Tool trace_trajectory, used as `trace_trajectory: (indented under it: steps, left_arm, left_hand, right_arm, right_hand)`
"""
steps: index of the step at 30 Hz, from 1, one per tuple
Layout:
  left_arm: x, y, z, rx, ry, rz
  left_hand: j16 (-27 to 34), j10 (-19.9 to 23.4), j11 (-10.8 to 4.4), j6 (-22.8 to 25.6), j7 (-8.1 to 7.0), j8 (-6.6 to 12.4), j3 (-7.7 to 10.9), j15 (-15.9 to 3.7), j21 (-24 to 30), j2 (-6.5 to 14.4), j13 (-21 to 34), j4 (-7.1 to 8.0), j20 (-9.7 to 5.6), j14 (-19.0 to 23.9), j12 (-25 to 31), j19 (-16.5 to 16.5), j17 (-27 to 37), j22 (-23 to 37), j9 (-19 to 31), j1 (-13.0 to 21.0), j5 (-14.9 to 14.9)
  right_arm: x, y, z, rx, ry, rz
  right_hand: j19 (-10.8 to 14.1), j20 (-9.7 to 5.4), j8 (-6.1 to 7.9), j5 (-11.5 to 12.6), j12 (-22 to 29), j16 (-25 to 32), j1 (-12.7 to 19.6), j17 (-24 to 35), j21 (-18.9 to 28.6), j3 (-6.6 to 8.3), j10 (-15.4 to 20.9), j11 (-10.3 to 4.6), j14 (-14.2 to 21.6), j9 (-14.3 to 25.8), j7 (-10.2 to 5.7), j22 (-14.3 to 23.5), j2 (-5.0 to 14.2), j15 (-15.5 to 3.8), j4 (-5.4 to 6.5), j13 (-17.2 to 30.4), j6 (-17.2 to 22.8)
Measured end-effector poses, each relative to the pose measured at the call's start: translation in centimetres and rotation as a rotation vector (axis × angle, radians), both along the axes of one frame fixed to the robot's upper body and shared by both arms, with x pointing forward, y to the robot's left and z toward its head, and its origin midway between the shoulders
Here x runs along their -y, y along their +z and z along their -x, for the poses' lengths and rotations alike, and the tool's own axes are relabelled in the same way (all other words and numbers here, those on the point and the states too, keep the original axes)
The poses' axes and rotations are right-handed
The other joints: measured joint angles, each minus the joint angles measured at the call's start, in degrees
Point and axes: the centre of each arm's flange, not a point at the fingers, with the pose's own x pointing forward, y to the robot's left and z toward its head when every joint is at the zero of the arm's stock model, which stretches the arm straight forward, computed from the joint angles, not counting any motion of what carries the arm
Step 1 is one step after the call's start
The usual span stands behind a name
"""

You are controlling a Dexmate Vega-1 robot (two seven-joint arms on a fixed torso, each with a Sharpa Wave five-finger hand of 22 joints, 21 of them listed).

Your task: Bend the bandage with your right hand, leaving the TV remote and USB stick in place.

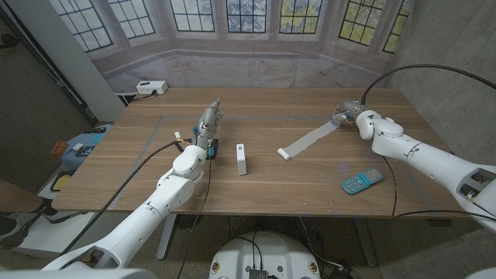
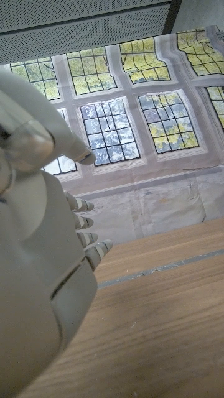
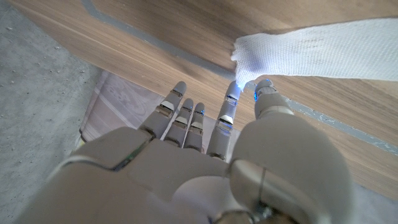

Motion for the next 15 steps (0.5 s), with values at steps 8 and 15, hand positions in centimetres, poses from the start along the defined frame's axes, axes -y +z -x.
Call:
trace_trajectory:
  steps: [8, 15]
  left_arm:
    - [0.19, 0.14, 0.0, 0.001, -0.002, -0.004]
    - [0.46, 0.2, -0.01, 0.002, -0.006, -0.008]
  left_hand:
    - [0.0, 0.0, 0.0, 0.0, 0.0, 0.0, 0.0, 0.0, 0.0, 0.0, 0.0, 0.0, 0.0, 0.0, 0.0, 0.0, 0.0, 0.0, 0.0, 0.0, 0.0]
    - [0.0, 0.0, 0.0, 0.0, 0.0, 0.0, -0.01, 0.0, 0.0, 0.0, 0.0, 0.0, 0.0, 0.0, 0.0, 0.0, -0.1, 0.0, 0.0, 0.0, 0.0]
  right_arm:
    - [-0.09, -0.19, -0.12, 0.015, 0.003, 0.008]
    - [-0.1, -0.23, -0.17, 0.031, 0.002, 0.013]
  right_hand:
    - [0.3, -0.29, 0.85, 0.2, 0.0, 0.0, 0.7, 0.0, 0.0, 0.0, 0.8, -0.21, 0.6, 0.0, -0.04, 0.0, -0.15, 0.04, 0.0, 0.0, 2.3]
    - [0.9, -0.07, 1.27, 0.2, 0.2, 0.5, 1.2, 0.0, 0.0, 0.0, 1.4, -0.82, 1.4, 0.0, -0.39, 0.0, 0.29, 0.0, 0.0, 0.0, 3.9]
